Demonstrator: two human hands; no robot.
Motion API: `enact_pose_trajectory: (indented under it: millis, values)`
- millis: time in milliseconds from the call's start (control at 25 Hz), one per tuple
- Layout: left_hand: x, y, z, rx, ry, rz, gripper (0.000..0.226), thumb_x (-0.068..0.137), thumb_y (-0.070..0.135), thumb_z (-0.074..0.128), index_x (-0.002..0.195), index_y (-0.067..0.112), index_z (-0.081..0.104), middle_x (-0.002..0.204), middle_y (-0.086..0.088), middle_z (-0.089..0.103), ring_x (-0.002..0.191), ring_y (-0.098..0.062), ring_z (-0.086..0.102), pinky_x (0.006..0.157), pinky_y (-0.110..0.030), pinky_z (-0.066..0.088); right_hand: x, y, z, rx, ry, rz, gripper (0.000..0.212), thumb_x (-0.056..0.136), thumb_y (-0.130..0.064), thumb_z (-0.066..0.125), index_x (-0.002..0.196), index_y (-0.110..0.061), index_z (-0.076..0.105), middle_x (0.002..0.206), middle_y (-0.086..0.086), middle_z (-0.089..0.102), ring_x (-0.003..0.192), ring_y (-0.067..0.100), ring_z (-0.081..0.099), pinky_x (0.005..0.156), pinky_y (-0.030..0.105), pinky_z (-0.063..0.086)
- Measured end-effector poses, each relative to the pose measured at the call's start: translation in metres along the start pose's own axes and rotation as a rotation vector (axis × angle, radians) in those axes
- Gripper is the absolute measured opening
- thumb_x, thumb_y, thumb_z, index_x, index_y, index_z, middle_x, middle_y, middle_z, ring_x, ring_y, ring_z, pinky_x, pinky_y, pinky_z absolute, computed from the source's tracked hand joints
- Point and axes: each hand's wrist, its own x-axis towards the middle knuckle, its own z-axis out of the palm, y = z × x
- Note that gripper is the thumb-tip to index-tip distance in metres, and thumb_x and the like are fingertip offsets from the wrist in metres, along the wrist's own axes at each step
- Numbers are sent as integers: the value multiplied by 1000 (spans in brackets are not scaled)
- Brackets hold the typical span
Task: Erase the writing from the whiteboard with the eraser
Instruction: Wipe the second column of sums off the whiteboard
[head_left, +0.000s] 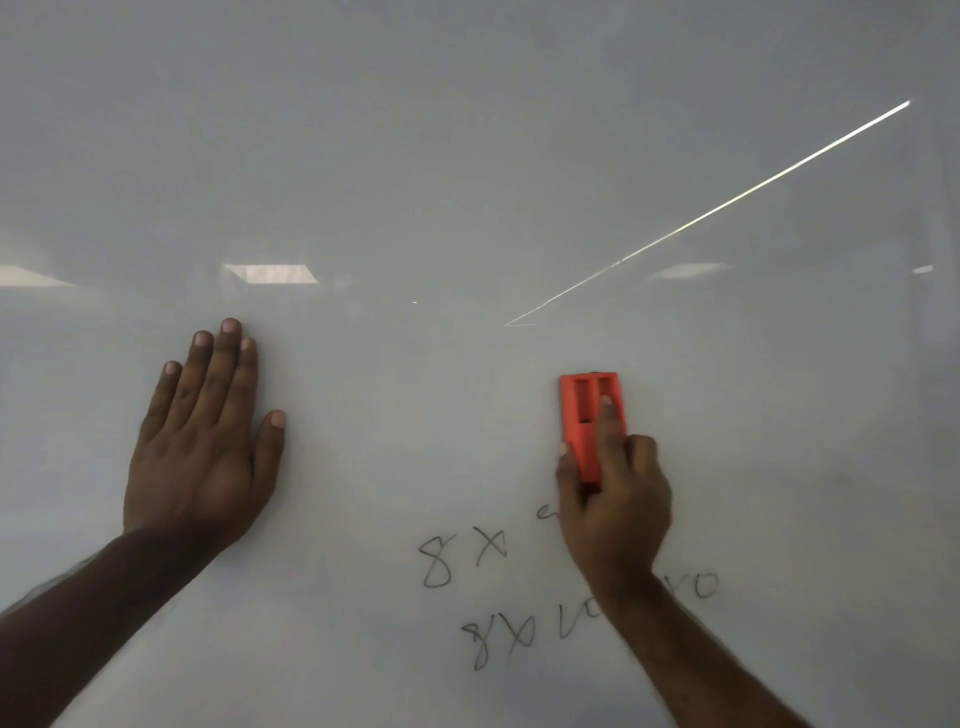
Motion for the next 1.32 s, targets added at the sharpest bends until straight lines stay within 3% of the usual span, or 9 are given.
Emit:
enact_pose_trajectory:
  millis: [240, 400, 520, 800, 1000, 1200, 1320]
  values:
    - [-2, -1, 1, -1, 8, 8, 69, 103, 40, 29, 162, 5, 20, 171, -11, 15, 159, -28, 13, 129, -46, 12, -50, -91, 22, 50, -181, -318, 59, 96, -46, 51, 147, -20, 43, 88, 5, 48, 73, 26, 45, 62, 37, 35]
    - [-3, -3, 0, -5, -18, 8, 69, 103, 41, 28, 162, 6, 17, 172, -9, 12, 159, -26, 10, 129, -47, 12, -76, -82, 19, 4, -222, -589, 58, 97, -43, 51, 149, -20, 41, 91, 6, 52, 73, 25, 47, 63, 36, 35]
    - [-5, -4, -2, -1, -1, 22, 69, 103, 40, 30, 161, 4, 20, 171, -11, 15, 159, -28, 13, 129, -47, 13, -71, -51, 8, -38, -242, -683, 58, 96, -43, 54, 147, -20, 44, 90, 7, 56, 71, 27, 49, 63, 36, 36]
    - [-7, -7, -2, 3, -10, 40, 69, 103, 40, 30, 162, 6, 17, 171, -9, 12, 159, -25, 9, 129, -42, 8, -10, 37, -19, -134, -154, -342, 58, 93, -42, 53, 142, -11, 51, 84, 11, 53, 67, 31, 50, 59, 38, 41]
    - [-8, -5, -2, -10, -19, 29, 69, 103, 40, 29, 162, 6, 18, 171, -10, 12, 159, -26, 10, 129, -44, 9, -12, 78, -33, -175, -79, -95, 60, 95, -43, 50, 143, -7, 47, 85, 15, 52, 60, 28, 48, 54, 35, 43]
    - [-11, 0, 0, -1, -3, 8, 69, 104, 40, 28, 162, 4, 18, 171, -11, 13, 159, -27, 10, 129, -47, 10, -39, 62, -29, -129, 8, 122, 62, 92, -42, 51, 143, -9, 48, 87, 17, 52, 59, 34, 53, 53, 37, 45]
    - [-12, 3, 3, 11, 11, -5, 69, 105, 40, 26, 162, 4, 17, 171, -11, 11, 159, -27, 8, 129, -45, 9, -59, 20, -14, -74, 1, 105, 60, 91, -43, 53, 141, -9, 52, 86, 15, 54, 58, 33, 52, 52, 35, 43]
